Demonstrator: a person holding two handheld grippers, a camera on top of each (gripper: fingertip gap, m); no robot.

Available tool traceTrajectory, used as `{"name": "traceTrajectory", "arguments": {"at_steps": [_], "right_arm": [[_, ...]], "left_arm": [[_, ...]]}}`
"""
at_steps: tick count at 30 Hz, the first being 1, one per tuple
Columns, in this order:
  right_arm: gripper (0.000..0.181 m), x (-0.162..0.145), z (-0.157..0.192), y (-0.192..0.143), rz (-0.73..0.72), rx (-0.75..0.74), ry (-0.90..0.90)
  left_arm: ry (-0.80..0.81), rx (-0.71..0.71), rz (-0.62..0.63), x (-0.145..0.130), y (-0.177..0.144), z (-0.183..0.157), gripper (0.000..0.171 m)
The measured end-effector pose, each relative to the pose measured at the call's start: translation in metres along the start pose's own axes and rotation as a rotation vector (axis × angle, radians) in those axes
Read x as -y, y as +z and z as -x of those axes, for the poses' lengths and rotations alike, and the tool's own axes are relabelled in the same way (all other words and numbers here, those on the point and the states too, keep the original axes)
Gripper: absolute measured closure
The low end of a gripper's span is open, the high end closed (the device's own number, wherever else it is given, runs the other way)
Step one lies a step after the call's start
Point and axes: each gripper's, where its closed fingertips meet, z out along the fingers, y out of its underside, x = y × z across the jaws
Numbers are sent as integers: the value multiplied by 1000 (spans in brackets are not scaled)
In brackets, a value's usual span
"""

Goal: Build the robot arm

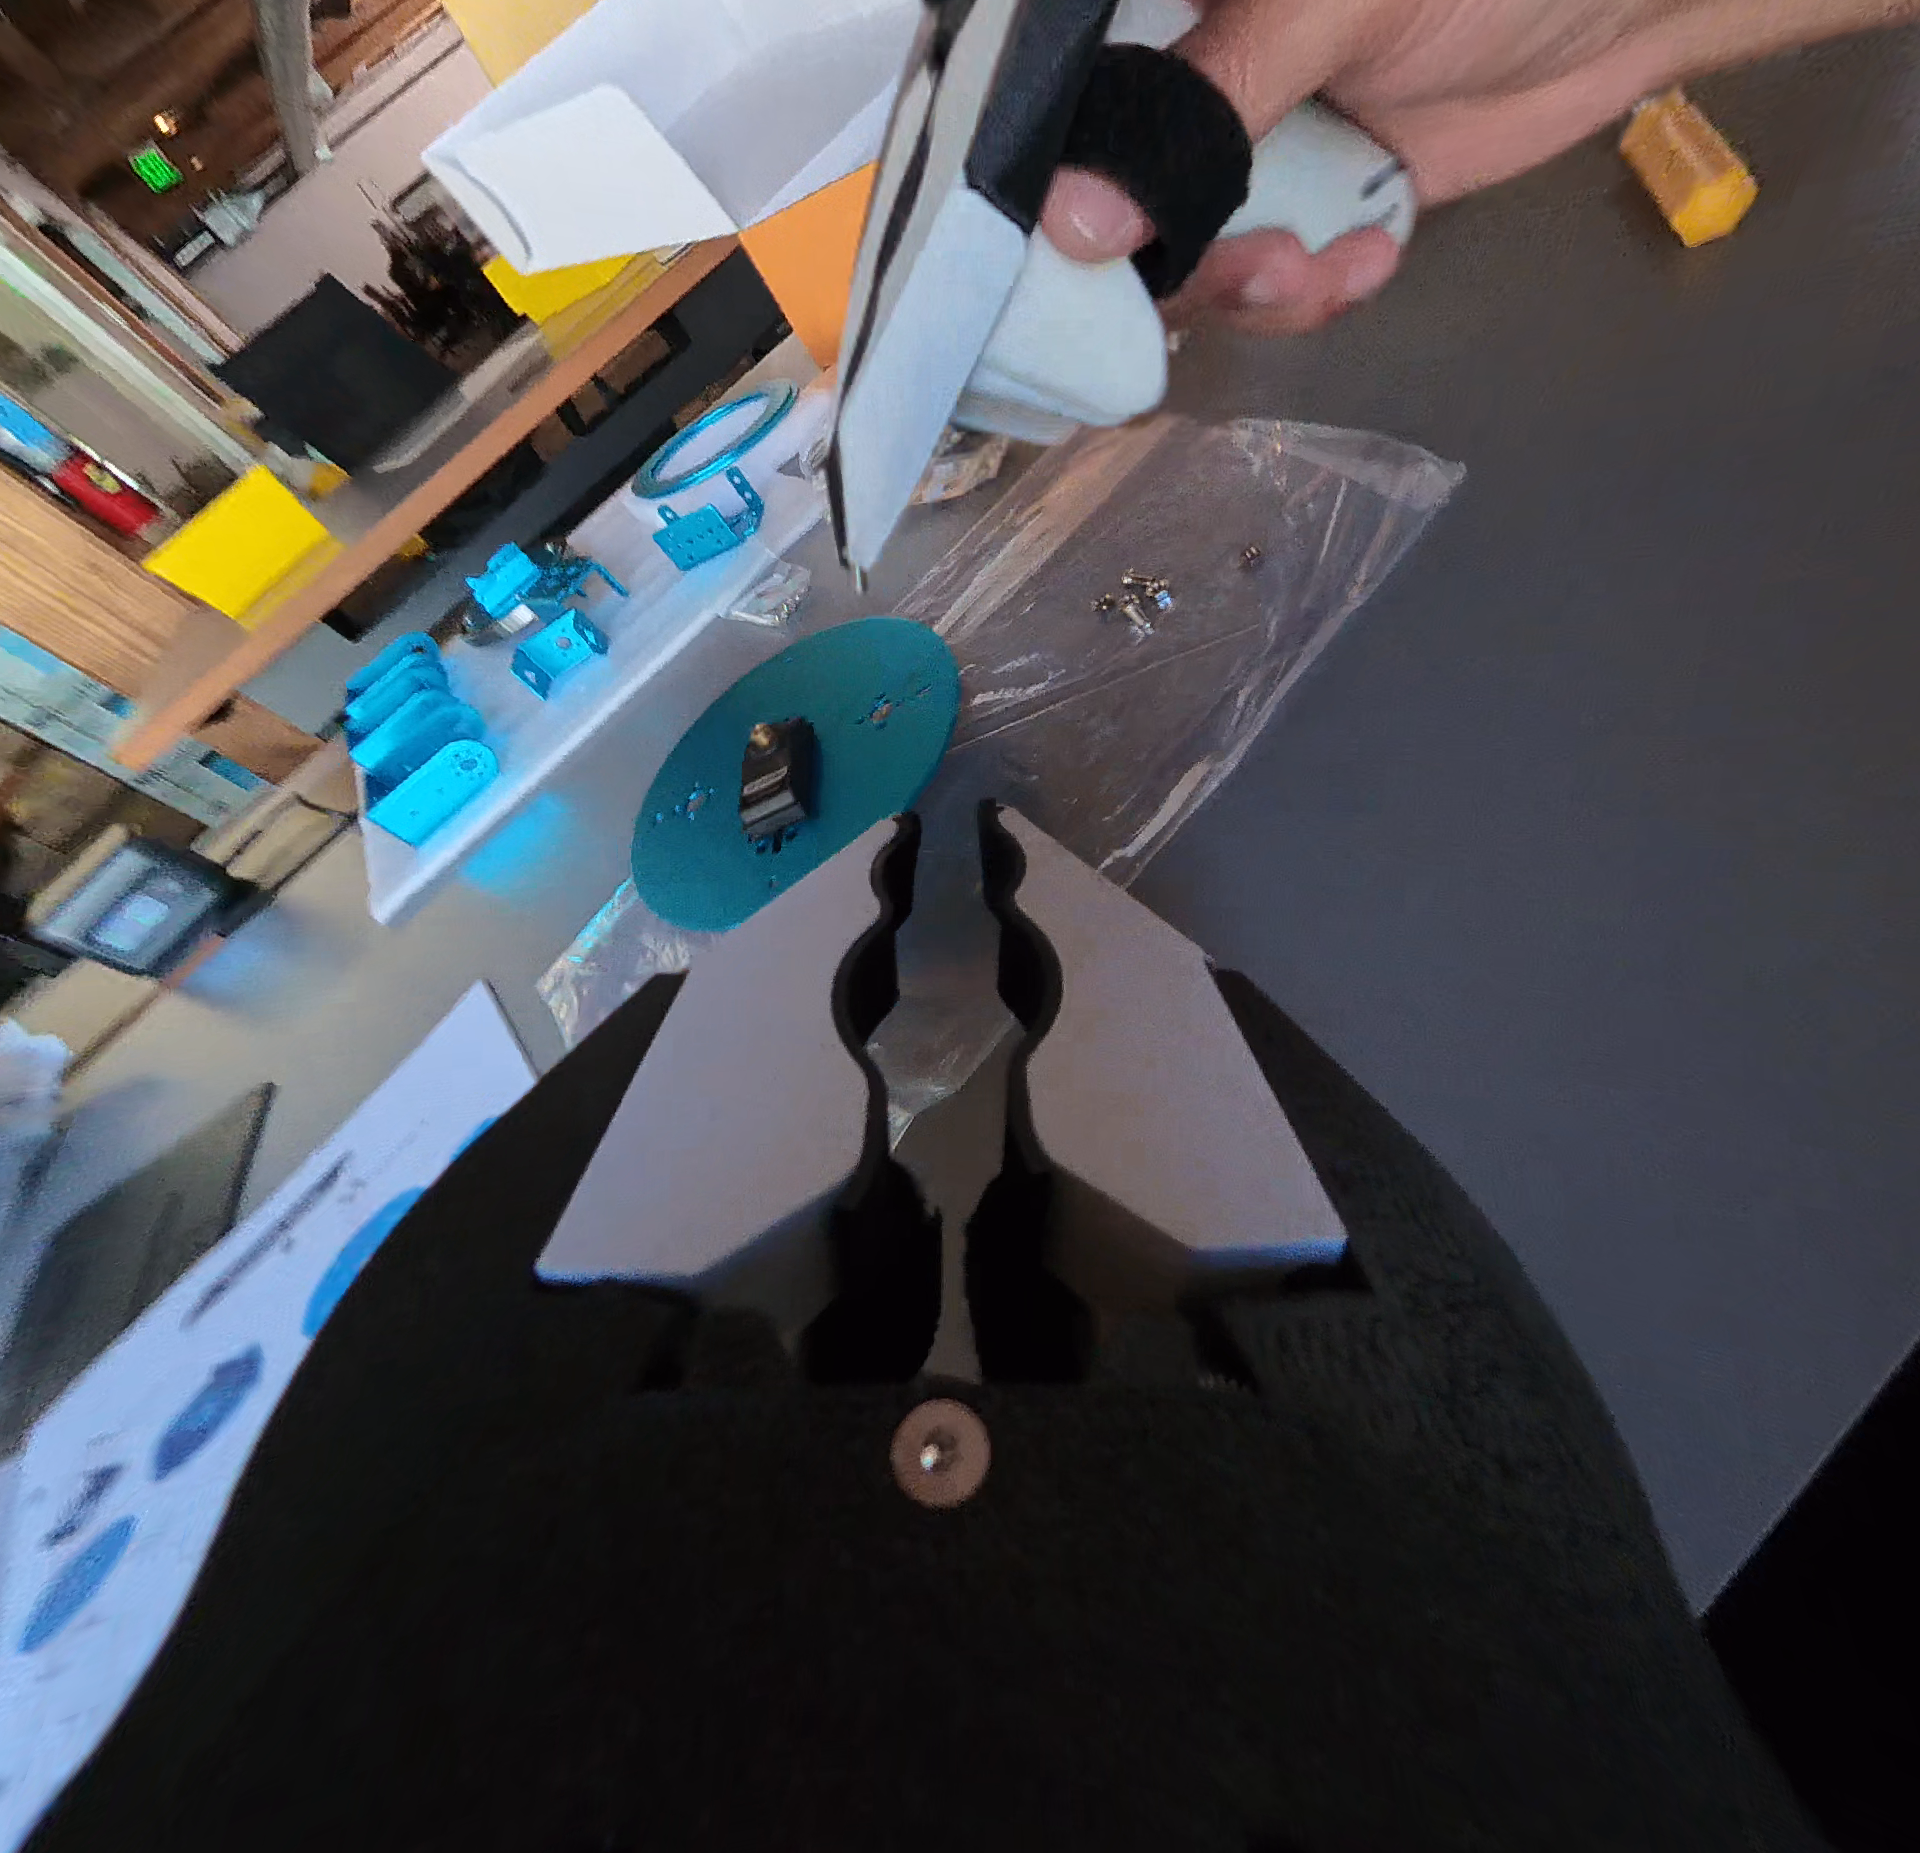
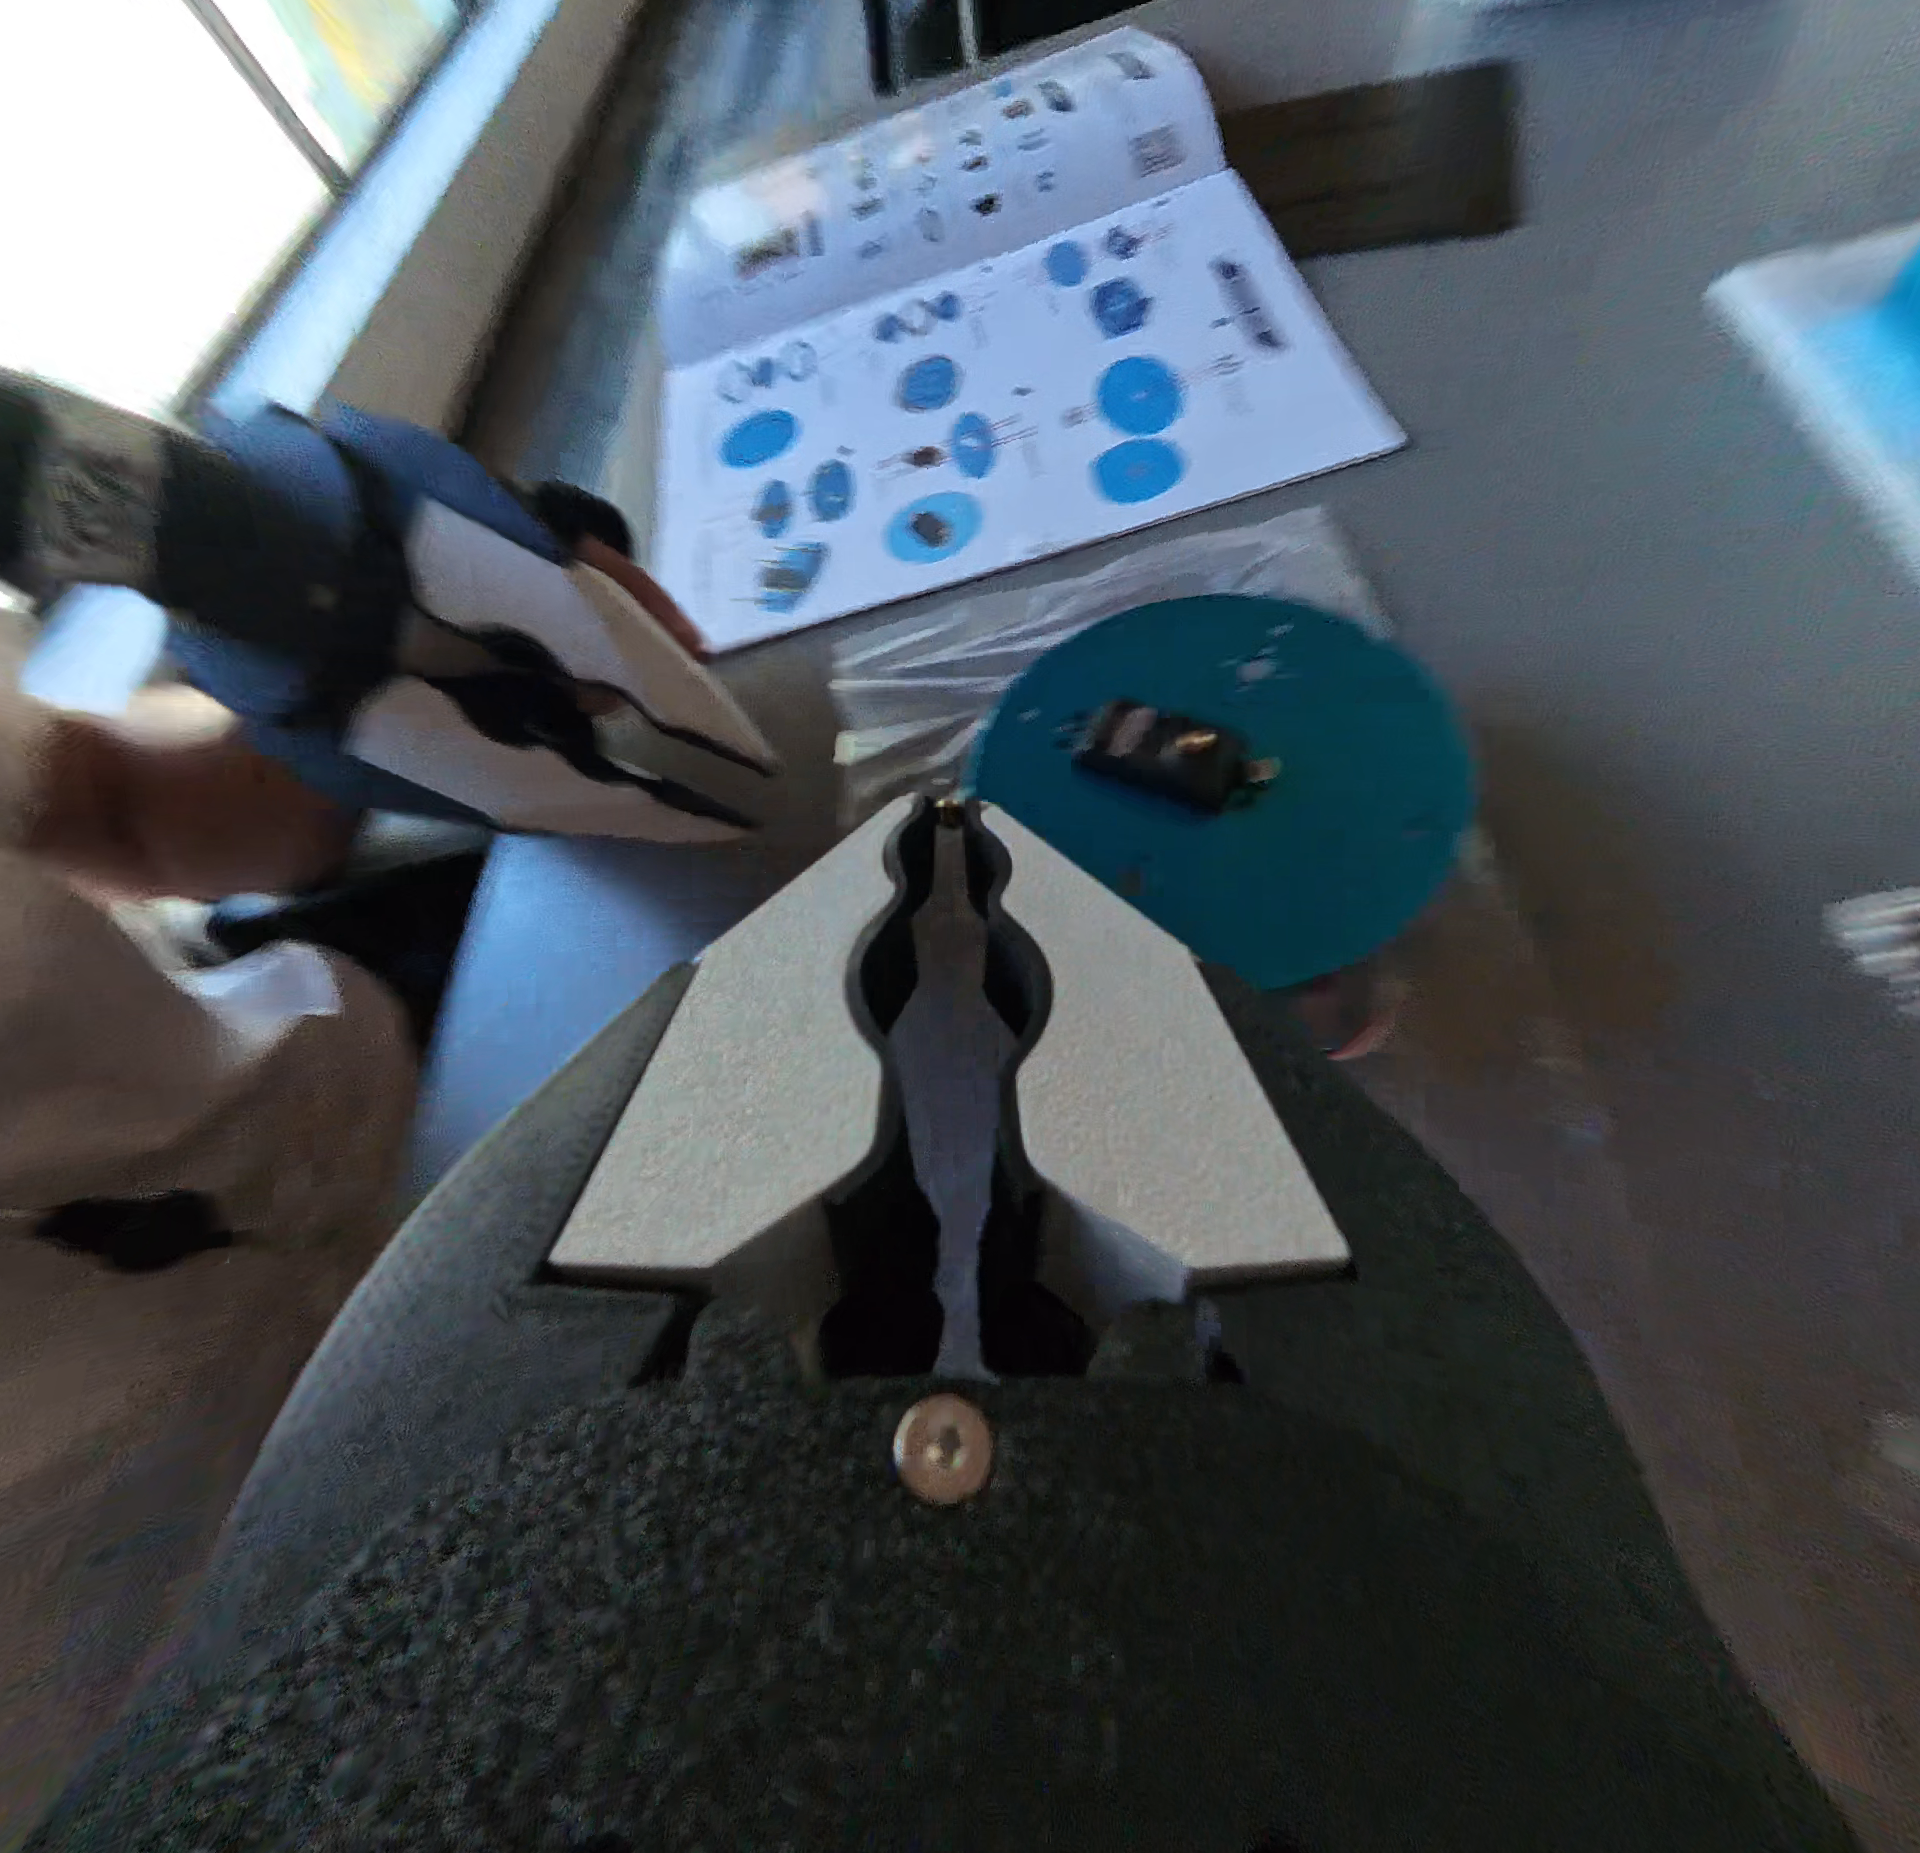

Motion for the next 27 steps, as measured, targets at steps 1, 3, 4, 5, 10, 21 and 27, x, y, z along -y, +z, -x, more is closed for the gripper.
{"name": "traceTrajectory", "arguments": {"at_steps": [1, 3, 4, 5, 10, 21, 27], "right_arm": [[177, 3, -17, -1, 47, -81, -108], [176, 8, -44, 1, 152, -179, -275], [177, 10, -54, 4, 200, -197, -331], [176, 8, -61, 9, 252, -188, -362], [176, -9, -66, 27, 415, -49, -361], [176, -17, -70, 37, 519, -25, -387], [176, -17, -70, 39, 540, -12, -395]], "left_arm": [[-44, -7, -8, -1, -2, 5, 161], [-117, 0, -25, -1, -7, 17, 161], [-144, 4, -35, -1, -10, 23, 161], [-166, 3, -44, 0, -12, 26, 161], [-236, 10, -60, -4, -19, 38, 161], [-204, -75, 74, -26, 9, 47, 152], [-212, -79, 103, -32, 16, 50, 152]]}}
